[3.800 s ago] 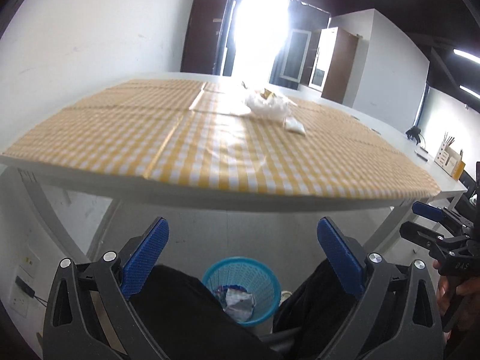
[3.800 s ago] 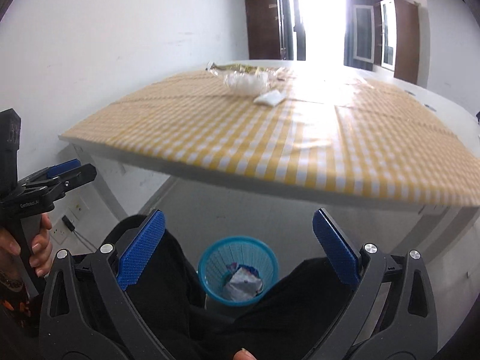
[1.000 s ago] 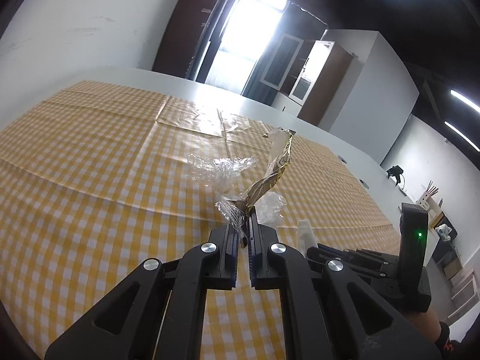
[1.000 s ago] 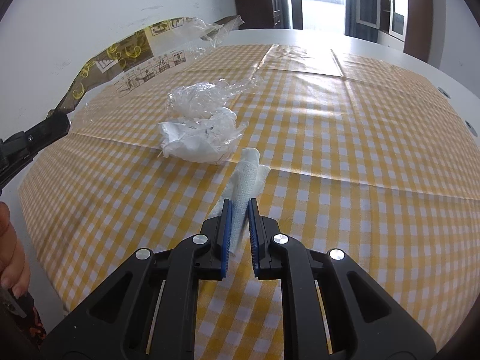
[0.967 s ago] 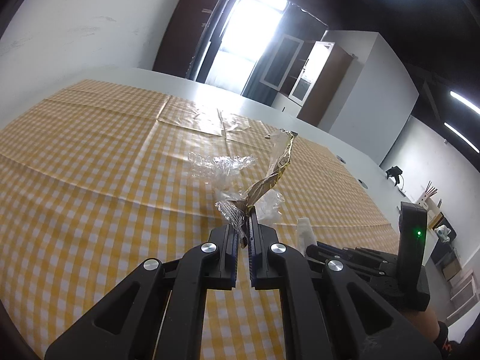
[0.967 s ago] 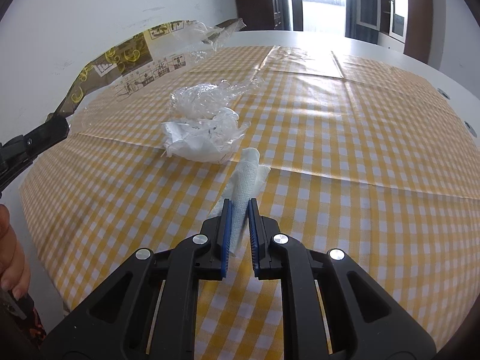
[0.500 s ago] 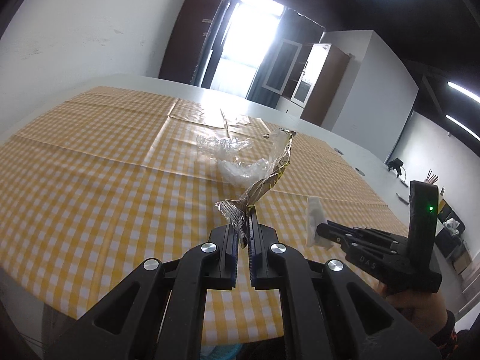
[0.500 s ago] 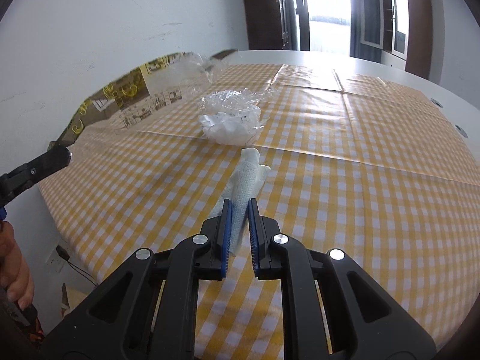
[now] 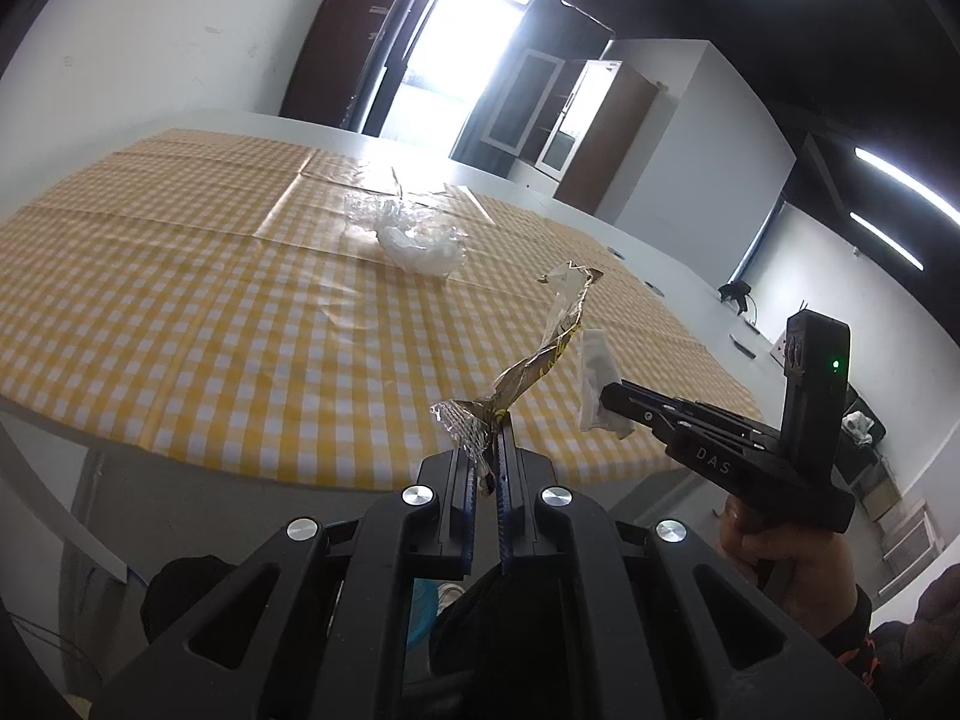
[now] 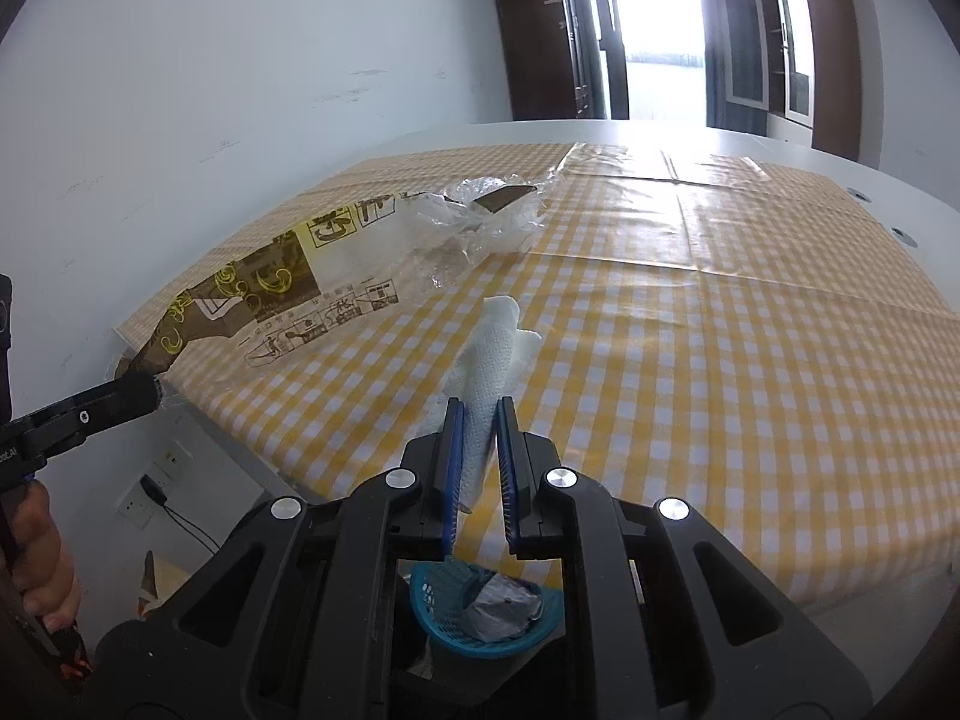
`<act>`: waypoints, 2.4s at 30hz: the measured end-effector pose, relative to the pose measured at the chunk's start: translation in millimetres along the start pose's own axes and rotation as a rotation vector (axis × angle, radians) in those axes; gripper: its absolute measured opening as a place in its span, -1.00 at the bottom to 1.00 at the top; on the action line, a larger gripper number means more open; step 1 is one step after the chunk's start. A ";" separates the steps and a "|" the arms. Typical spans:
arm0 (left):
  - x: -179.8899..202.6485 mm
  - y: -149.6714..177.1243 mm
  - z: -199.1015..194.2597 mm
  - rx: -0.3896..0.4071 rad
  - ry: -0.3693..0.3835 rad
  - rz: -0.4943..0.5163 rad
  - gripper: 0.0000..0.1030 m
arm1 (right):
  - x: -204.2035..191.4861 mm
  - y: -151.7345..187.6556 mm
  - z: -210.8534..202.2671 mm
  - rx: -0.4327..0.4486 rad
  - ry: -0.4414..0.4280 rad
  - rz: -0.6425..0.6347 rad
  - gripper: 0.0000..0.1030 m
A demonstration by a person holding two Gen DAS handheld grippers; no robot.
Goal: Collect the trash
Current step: 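Carry the gold wrapper and white napkin down over the blue wastebasket with both grippers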
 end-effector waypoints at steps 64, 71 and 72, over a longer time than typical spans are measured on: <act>-120.6 182.5 216.5 -0.650 -0.278 -0.145 -0.91 | 7.0 211.7 206.4 -0.602 -0.047 0.073 -0.79; -144.3 183.2 246.4 -0.703 -0.273 -0.279 -0.91 | 14.7 208.4 258.0 -0.684 -0.040 0.113 -0.79; -145.9 183.6 252.7 -0.713 -0.278 -0.288 -0.91 | 17.9 208.6 265.3 -0.697 -0.040 0.130 -0.79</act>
Point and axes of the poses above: each gripper's, at about its wrist camera, not at the fingertips, and z roughly the way its jaws point, x to its right, y to its underside, the point moved 6 cm from there along z, roughly the way its jaws point, and after that the axes turned 11 degrees about -x, right-handed, at the moved point
